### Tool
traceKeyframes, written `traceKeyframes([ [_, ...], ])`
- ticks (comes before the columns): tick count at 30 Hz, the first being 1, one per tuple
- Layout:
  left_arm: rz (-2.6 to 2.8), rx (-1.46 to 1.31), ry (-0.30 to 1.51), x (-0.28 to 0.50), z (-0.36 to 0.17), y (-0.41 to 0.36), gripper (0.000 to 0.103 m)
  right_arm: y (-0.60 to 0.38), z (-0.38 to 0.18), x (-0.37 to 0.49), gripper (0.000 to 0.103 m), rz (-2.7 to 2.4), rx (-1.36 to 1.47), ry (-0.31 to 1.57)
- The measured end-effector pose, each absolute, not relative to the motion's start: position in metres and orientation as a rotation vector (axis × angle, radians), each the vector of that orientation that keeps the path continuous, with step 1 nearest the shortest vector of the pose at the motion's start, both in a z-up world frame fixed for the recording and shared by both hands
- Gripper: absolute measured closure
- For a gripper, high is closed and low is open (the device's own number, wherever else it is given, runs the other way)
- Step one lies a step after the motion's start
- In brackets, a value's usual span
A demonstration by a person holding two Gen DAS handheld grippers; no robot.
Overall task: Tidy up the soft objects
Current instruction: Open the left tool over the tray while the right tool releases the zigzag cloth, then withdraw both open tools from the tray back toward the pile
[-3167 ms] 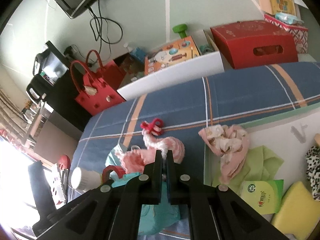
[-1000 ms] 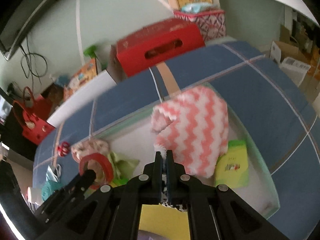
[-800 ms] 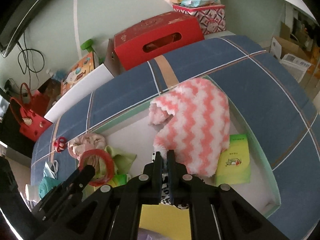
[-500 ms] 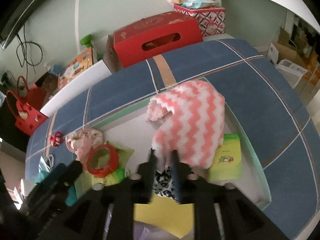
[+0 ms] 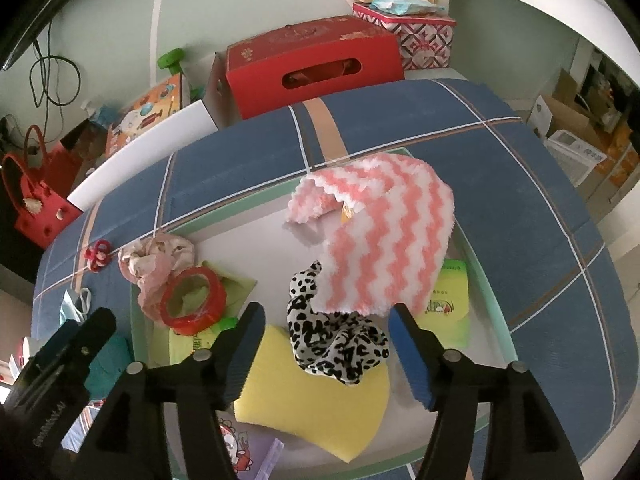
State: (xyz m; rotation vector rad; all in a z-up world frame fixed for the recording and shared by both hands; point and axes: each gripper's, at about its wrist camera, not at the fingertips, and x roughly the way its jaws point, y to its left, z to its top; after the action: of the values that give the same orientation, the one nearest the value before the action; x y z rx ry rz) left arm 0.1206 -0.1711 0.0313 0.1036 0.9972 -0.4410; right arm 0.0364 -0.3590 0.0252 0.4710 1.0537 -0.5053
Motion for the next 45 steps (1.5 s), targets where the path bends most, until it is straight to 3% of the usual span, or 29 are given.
traceKeyframes([
  [3, -0.42, 0.13, 0.986, 0.12, 0.032, -0.17, 0.012, -0.36, 0.024, 0.036, 0.023, -0.511, 0.472, 1.055],
  [7, -0.404, 0.138, 0.969, 0.118, 0.036, -0.167, 0.011, -0.359, 0.024, 0.036, 0.016, -0.51, 0.472, 1.056],
  [10, -0.408, 0.125, 0.96, 0.116, 0.041, -0.164, 0.011, -0.357, 0.026, 0.036, 0.0, -0.506, 0.463, 1.045],
  [23, -0.4, 0.067, 0.901, 0.12, 0.063, -0.136, 0.01, -0.337, 0.061, 0.038, 0.0, -0.447, 0.458, 0.857],
  [30, -0.318, -0.002, 0.82, 0.14, 0.081, -0.073, 0.009, -0.301, 0.072, 0.057, 0.0, -0.333, 0.415, 0.83],
  [41, -0.161, -0.185, 0.92, 0.17, 0.076, 0.035, 0.009, -0.234, 0.081, 0.086, 0.0, -0.153, 0.33, 0.832],
  [45, -0.159, -0.11, 0.927, 0.176, 0.073, 0.053, 0.009, -0.214, 0.083, 0.094, 0.0, -0.115, 0.309, 0.841],
])
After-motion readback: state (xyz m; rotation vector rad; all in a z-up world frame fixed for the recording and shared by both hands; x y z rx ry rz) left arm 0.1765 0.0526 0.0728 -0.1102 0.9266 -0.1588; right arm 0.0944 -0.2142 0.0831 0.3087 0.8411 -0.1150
